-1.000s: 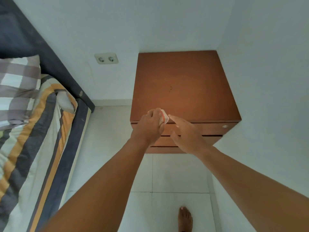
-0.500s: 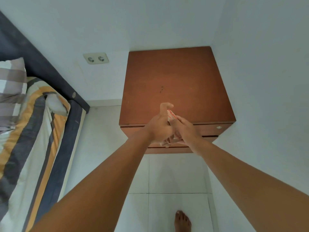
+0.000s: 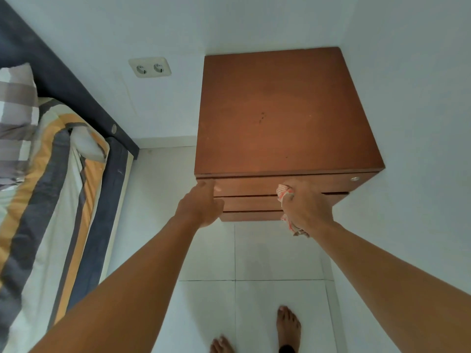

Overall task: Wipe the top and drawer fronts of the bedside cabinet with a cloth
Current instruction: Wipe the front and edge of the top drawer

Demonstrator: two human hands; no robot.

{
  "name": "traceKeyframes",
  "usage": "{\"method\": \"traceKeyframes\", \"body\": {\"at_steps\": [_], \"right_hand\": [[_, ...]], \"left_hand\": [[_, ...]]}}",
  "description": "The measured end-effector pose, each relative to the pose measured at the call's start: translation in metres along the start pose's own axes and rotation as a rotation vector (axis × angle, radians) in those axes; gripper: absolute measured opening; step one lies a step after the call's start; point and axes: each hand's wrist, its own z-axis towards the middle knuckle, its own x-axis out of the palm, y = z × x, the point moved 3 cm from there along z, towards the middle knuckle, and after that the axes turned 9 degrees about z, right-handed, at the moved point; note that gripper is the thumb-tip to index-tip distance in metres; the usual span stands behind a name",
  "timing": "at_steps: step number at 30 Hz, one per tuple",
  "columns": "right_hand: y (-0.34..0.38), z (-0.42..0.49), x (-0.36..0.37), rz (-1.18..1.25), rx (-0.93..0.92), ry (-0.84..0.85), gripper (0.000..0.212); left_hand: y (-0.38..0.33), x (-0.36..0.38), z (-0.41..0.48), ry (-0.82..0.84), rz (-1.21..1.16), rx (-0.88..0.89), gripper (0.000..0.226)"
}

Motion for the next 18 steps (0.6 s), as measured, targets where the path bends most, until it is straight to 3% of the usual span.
{"method": "traceKeyframes", "body": {"at_steps": [4, 8, 12, 18], "right_hand": [[0.004, 0.002, 0.019, -0.114, -0.064, -0.129, 0.03], [0.008, 0.012, 0.032, -0.173, -0.152, -0.229, 0.051], [0.004, 0.024, 0.051, -0.362, -0.253, -0.132, 0.075], [-0.002, 0.025, 0.064, -0.354, -0.22, -0.045, 0.093]], "left_hand": [[0.027, 0.017, 0.009, -0.119, -0.008, -0.06, 0.052], [0.035, 0.027, 0.017, -0.127, -0.027, -0.04, 0.062], [0.039, 0.037, 0.019, -0.079, -0.1, 0.045, 0.073], [0.041, 0.038, 0.024, -0.036, -0.132, 0.091, 0.083]]}}
